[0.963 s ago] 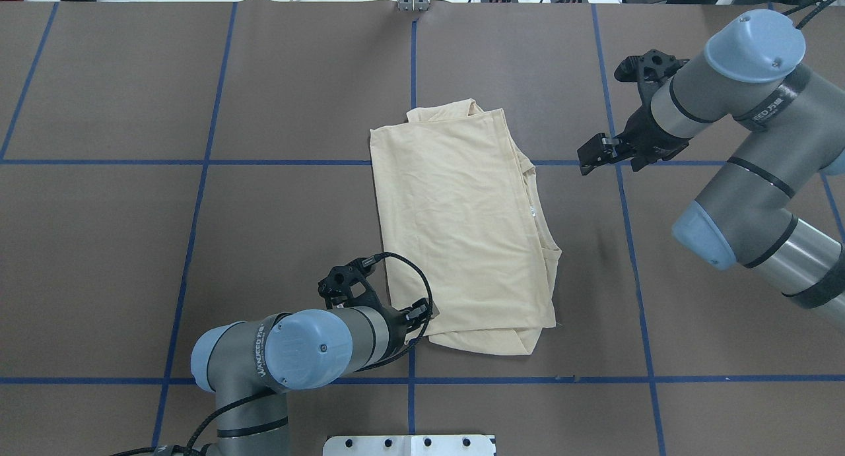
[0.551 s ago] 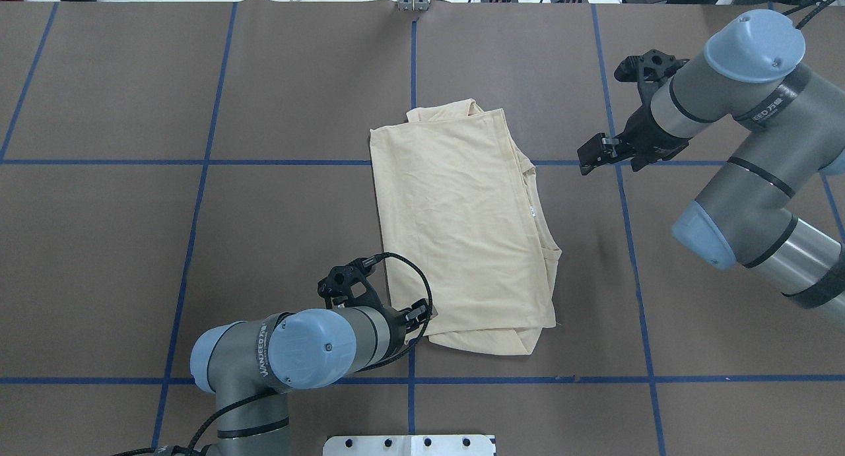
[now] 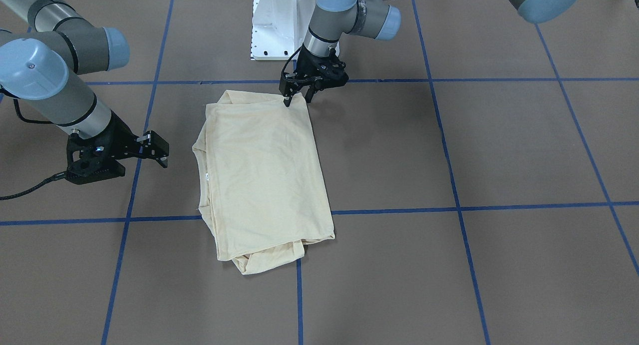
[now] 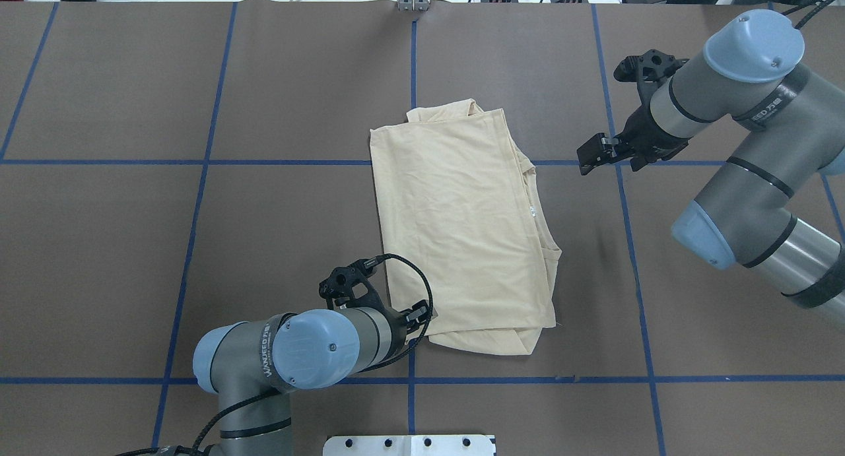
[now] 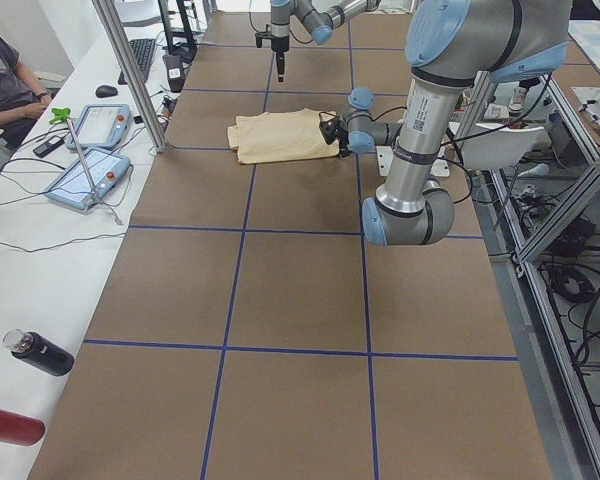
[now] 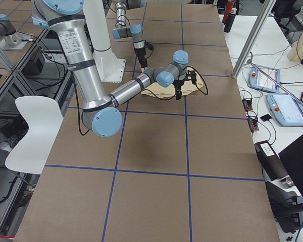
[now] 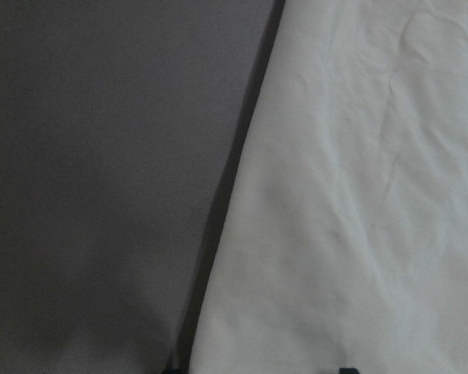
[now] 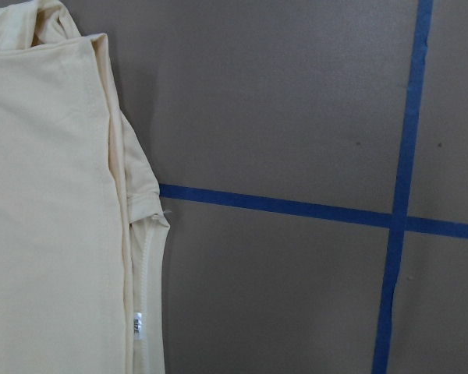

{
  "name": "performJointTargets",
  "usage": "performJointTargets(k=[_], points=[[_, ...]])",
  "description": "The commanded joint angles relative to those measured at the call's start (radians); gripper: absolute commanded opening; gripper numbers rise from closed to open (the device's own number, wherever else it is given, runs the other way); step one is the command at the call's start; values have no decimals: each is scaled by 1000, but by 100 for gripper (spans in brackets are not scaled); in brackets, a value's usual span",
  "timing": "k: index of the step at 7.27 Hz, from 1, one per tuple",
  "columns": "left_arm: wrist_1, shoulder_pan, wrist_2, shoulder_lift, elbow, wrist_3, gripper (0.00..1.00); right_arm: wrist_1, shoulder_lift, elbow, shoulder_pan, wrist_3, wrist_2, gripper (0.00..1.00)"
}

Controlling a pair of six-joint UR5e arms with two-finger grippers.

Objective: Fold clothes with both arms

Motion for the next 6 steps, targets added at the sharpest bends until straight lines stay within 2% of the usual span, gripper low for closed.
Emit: performJointTargets(k=[1, 2, 6], points=[[8, 3, 0, -1, -1, 0, 74, 0, 2, -3, -1, 0, 0, 100], [10, 3, -2, -1, -1, 0, 68, -2, 2, -3, -1, 0, 0, 100], [12, 3, -2, -1, -12, 0, 24, 0, 2, -6, -1, 0, 0, 100]])
